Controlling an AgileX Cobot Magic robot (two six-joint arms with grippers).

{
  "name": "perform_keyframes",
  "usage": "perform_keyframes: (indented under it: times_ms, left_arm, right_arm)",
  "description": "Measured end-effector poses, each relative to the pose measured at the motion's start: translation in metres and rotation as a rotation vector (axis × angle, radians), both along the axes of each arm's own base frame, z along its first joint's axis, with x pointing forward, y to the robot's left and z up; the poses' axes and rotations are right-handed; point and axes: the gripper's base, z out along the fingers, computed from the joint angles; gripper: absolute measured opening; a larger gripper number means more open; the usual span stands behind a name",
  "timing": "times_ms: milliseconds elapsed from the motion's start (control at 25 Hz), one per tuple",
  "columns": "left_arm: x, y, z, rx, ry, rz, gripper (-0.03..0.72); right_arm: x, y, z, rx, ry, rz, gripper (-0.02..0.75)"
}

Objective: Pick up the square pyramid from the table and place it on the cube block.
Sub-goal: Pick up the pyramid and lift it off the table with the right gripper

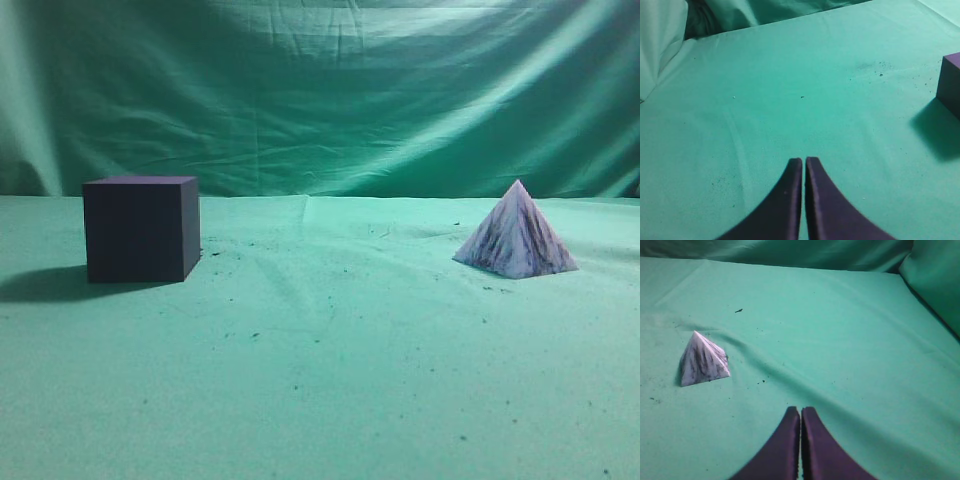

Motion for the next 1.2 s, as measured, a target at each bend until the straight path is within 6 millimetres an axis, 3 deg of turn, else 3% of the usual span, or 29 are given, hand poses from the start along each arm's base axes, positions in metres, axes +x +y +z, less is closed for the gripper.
perform_keyframes:
  times_ms: [1000, 1200]
  left_arm:
    - [0.0, 0.0, 0.0, 0.0, -0.002, 0.0, 0.0]
    - [0.0, 0.0, 0.0, 0.0, -0.002, 0.0, 0.0]
  right_arm:
    - [0.0, 0.0, 0.0, 0.0, 0.0, 0.0, 0.0]
    - [0.004, -0.001, 0.019, 0.046, -0.214, -0.019, 0.0]
